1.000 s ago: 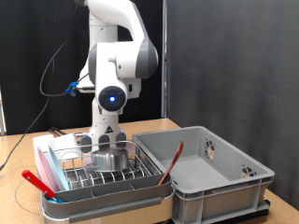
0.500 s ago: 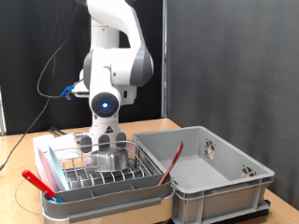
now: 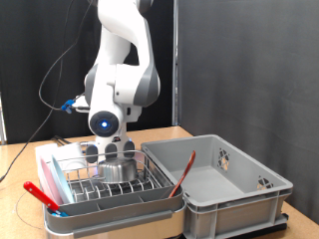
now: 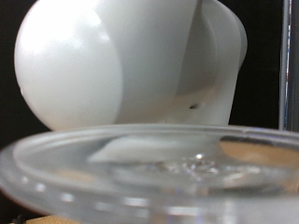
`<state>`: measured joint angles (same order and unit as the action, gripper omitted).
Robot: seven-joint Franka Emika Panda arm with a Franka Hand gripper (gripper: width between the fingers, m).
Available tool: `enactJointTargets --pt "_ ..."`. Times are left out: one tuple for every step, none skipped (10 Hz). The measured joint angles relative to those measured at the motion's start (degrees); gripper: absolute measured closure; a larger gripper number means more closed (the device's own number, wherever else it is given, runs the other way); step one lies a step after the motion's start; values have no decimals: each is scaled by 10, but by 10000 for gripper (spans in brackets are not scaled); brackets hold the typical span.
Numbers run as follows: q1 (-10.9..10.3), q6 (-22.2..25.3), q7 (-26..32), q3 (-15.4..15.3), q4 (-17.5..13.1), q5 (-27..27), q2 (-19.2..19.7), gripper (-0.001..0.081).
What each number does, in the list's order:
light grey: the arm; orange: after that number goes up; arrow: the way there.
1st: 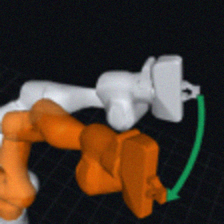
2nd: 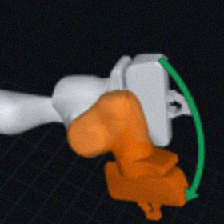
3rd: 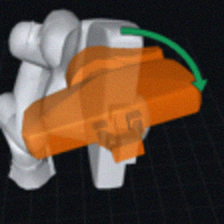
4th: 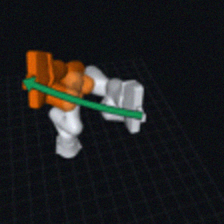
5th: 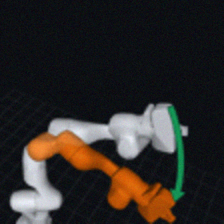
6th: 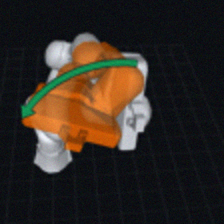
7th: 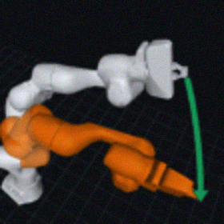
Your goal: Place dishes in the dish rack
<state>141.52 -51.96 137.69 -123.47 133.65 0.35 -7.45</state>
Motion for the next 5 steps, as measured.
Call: enactJointTargets --pt "1 -8 7 0 1 0 -11 696" --pt "2 -15 11 0 2 0 -21 696" --pt "2 -23 17 -1 3 0 -30 696" --pt "2 -29 21 -1 4 0 -38 696" --pt "2 -33 26 -2 4 0 -46 696"
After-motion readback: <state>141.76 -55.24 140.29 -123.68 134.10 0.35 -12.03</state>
